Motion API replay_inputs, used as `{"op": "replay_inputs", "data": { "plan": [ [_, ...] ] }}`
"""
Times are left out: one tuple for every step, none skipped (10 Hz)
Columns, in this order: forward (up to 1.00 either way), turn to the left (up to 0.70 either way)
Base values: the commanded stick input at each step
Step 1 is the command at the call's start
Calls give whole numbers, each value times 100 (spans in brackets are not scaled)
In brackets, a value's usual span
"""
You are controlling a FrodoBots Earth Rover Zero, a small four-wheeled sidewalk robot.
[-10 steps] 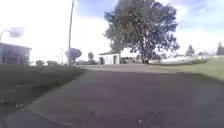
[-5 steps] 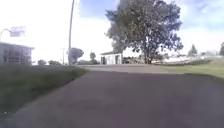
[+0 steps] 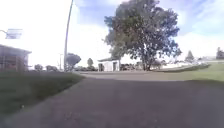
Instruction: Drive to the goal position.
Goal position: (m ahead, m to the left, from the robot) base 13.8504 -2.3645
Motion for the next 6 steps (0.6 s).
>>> {"op": "replay_inputs", "data": {
  "plan": [
    [70, -10],
    [70, -10],
    [70, -10],
    [70, -13],
    [70, -14],
    [70, -16]
  ]
}}
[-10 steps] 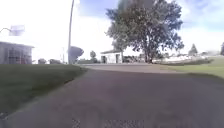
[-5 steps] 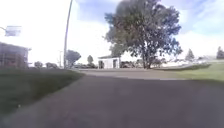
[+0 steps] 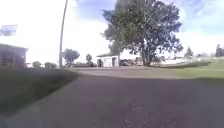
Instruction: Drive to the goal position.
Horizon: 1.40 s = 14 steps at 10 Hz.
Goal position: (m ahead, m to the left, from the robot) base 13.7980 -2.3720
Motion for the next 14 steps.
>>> {"op": "replay_inputs", "data": {
  "plan": [
    [70, 2],
    [70, 2],
    [70, 0],
    [70, 0],
    [70, 0],
    [70, 0],
    [70, 0],
    [70, -22],
    [70, -22],
    [70, -20],
    [70, -20],
    [70, -20],
    [70, -20],
    [70, -20]
  ]
}}
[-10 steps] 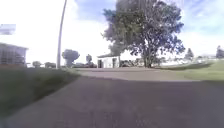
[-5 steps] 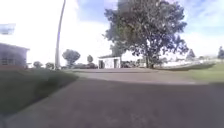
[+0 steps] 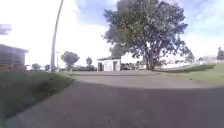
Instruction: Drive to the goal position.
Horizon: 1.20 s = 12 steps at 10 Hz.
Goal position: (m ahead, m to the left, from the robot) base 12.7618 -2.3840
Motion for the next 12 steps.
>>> {"op": "replay_inputs", "data": {
  "plan": [
    [70, -20],
    [70, -20],
    [70, -20],
    [70, -20],
    [70, -20],
    [70, -20],
    [70, -20],
    [70, -20],
    [70, -20],
    [70, -20],
    [70, -20],
    [70, -20]
  ]
}}
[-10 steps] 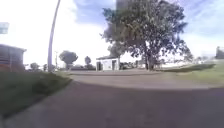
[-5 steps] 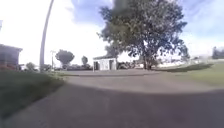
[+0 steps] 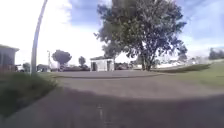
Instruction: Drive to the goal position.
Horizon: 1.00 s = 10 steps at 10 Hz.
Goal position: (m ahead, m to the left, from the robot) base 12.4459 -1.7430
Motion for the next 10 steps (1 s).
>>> {"op": "replay_inputs", "data": {
  "plan": [
    [70, -20],
    [70, -18],
    [70, -16],
    [70, 0],
    [70, 0],
    [70, 0],
    [70, 0],
    [70, 0],
    [70, -20],
    [70, -20]
  ]
}}
